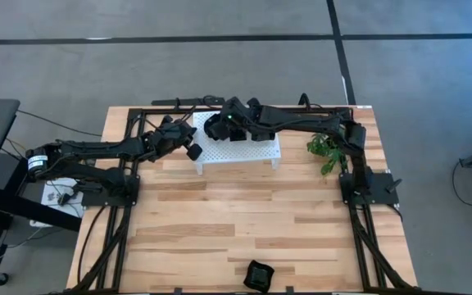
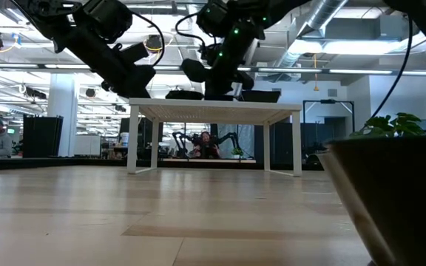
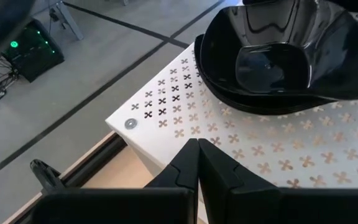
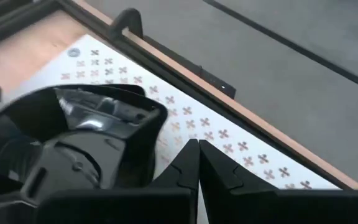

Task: Pick & Place Mini shaped plates
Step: Stack the leaf-shaped plate on top of the leaf-shaped plate on the shelf

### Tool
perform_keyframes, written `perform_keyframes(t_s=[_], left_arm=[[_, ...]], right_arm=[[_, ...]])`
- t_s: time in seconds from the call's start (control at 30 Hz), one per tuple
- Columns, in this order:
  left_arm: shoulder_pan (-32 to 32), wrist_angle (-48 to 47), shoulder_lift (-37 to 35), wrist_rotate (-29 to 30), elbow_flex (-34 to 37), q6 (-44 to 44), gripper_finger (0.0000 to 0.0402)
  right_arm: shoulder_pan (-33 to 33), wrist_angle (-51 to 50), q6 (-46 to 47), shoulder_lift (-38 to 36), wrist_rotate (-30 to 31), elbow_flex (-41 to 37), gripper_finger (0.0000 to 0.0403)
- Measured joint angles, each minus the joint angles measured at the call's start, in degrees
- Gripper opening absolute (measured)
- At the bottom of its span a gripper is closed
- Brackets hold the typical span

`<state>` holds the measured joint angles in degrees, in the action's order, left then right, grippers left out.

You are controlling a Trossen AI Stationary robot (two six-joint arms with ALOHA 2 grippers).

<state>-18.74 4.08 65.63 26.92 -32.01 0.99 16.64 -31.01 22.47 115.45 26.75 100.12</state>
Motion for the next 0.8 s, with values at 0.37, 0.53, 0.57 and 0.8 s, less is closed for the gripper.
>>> perform_keyframes(t_s=[0.37,0.53,0.57,0.8], left_arm=[[0.0,0.3,0.0,0.0,0.0,0.2,0.0007],[0.0,0.3,0.0,0.0,0.0,0.2,0.0007],[0.0,0.3,0.0,-0.1,0.0,0.2,0.0007],[0.0,0.3,0.0,-2.4,0.0,0.2,0.0007]], right_arm=[[0.0,3.5,-3.3,0.0,-3.6,0.0,0.0],[0.0,3.9,-5.5,0.0,-4.3,0.0,0.0],[0.1,3.9,-6.5,0.0,-4.7,0.0,0.0],[0.4,4.8,-10.7,0.1,-5.8,0.0,0.0]])
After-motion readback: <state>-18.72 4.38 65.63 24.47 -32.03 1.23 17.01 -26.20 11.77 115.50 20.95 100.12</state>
